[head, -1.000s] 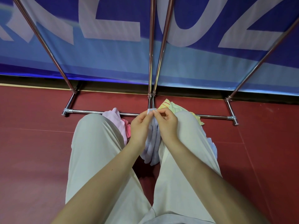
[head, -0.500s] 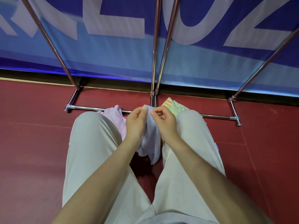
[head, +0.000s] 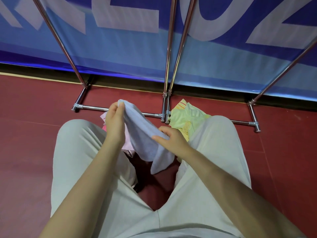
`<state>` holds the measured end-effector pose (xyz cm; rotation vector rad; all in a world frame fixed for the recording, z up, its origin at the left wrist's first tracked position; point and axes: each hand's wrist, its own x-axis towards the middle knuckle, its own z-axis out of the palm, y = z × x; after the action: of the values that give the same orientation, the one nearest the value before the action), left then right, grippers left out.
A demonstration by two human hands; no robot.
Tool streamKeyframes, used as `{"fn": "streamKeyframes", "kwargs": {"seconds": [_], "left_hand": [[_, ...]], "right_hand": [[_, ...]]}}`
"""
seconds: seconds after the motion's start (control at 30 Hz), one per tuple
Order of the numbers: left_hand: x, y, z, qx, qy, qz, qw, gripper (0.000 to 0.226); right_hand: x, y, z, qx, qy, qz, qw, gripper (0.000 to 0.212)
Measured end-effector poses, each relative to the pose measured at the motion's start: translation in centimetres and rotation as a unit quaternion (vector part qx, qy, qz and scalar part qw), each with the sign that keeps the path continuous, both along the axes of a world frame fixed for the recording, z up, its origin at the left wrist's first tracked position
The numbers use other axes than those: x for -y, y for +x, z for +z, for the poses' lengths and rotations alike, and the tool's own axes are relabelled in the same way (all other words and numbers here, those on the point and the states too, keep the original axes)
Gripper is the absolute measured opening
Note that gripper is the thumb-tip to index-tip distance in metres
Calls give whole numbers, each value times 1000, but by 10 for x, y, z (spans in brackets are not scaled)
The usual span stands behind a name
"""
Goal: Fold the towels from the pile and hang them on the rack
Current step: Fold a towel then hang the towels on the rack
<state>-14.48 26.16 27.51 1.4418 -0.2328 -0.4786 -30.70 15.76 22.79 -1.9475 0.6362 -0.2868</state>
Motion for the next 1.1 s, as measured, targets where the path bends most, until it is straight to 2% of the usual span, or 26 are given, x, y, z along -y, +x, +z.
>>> {"fn": "streamKeyframes", "kwargs": {"seconds": [0.17, 0.3, 0.4, 0.47, 0.53, 0.6, 0.63, 0.7, 0.8, 0.9, 1.0, 1.1], "left_hand": [[-17, 19, 6, 29, -12, 5, 999, 20], [-23, 30, 12, -2, -65, 65, 996, 24], [-28, 39, 17, -24, -103, 88, 990, 21], [-30, 44, 17, -41, -101, 88, 990, 23], [-31, 45, 17, -52, -100, 93, 989, 25], [-32, 47, 16, -69, -99, 105, 987, 26], [-32, 47, 16, -81, -99, 109, 986, 28], [-32, 49, 15, -105, -99, 113, 983, 32], [-26, 45, 14, -107, -88, 93, 986, 27], [-17, 39, 13, -89, -75, 77, 990, 18], [-16, 39, 11, -81, -83, 77, 990, 21], [-20, 45, 13, -126, -108, 103, 981, 16]], "right_hand": [[-2, -14, -15, -61, 9, 84, 995, 32], [-7, -23, -23, -128, -49, 178, 974, 31], [-11, -24, -27, -160, -85, 204, 962, 34], [-13, -24, -31, -169, -134, 200, 956, 34], [-15, -23, -32, -155, -229, 171, 946, 32], [-13, -20, -33, -92, -335, 96, 933, 36], [-11, -19, -30, -59, -350, 60, 933, 38], [-7, -18, -28, -2, -310, 20, 951, 36], [-5, -17, -30, 28, -172, 43, 984, 21], [-9, -15, -24, 23, -73, 40, 996, 31], [-7, -19, -18, -5, -107, 58, 993, 24], [2, -25, -15, -138, -242, 152, 948, 21]]}}
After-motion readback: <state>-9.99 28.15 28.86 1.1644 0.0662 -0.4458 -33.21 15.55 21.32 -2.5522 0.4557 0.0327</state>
